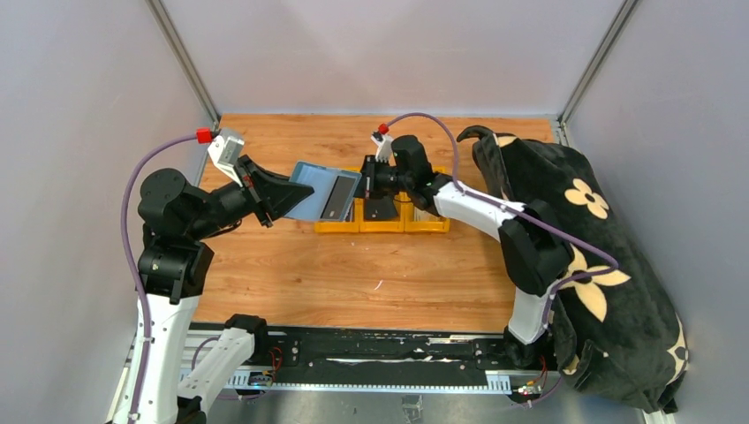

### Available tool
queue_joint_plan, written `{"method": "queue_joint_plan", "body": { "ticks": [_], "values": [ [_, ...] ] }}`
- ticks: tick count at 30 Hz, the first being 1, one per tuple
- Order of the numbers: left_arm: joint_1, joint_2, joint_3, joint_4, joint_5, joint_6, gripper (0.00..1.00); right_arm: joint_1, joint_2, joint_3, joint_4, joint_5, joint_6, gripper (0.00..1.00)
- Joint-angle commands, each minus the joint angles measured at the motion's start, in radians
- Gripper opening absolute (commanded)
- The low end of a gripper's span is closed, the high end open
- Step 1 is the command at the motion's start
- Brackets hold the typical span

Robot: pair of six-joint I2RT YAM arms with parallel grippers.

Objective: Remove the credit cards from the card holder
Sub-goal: Place the credit card in the storage box.

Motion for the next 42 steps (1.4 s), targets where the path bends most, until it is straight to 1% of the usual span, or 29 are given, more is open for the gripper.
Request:
{"method": "queue_joint_plan", "body": {
  "ticks": [1,8,14,16,17,18,20,22,27,31,37,40,42],
  "values": [
    [0.004,-0.013,-0.018,0.044,0.033,-0.015,0.0,0.014,0.104,0.11,-0.061,0.066,-0.047,0.0],
    [0.004,-0.025,-0.037,0.049,0.048,-0.031,0.0,0.016,0.321,0.294,-0.114,0.092,-0.069,0.0],
    [0.004,-0.029,-0.024,0.008,0.049,0.005,0.0,0.02,0.438,0.39,-0.157,0.12,-0.073,0.0],
    [0.004,-0.034,-0.026,0.009,0.049,0.003,0.0,0.023,0.45,0.399,-0.165,0.138,-0.076,0.04],
    [0.004,-0.036,-0.026,0.008,0.048,0.004,0.0,0.025,0.449,0.398,-0.169,0.146,-0.077,0.08],
    [0.004,-0.038,-0.025,0.009,0.048,0.006,0.0,0.029,0.443,0.393,-0.169,0.157,-0.079,0.15],
    [0.004,-0.042,-0.026,0.01,0.048,0.007,0.0,0.034,0.422,0.379,-0.164,0.17,-0.084,0.31],
    [0.004,-0.041,-0.023,0.009,0.049,0.007,0.0,0.038,0.396,0.369,-0.162,0.178,-0.088,0.43],
    [0.004,-0.049,-0.013,-0.005,0.049,0.014,0.0,0.041,0.29,0.326,-0.146,0.189,-0.097,0.57],
    [0.004,-0.05,-0.004,-0.002,0.047,0.009,0.0,0.045,0.158,0.277,-0.138,0.19,-0.113,0.71],
    [0.003,-0.049,0.023,-0.001,0.044,0.005,0.0,0.039,-0.061,0.192,-0.184,0.21,-0.178,0.75],
    [0.004,-0.052,0.018,0.025,0.044,-0.009,0.0,0.011,-0.204,0.094,-0.119,0.133,-0.174,0.77],
    [0.004,-0.053,0.003,0.044,0.032,-0.017,0.0,-0.022,-0.298,0.006,-0.023,0.042,-0.154,0.78]
  ]
}}
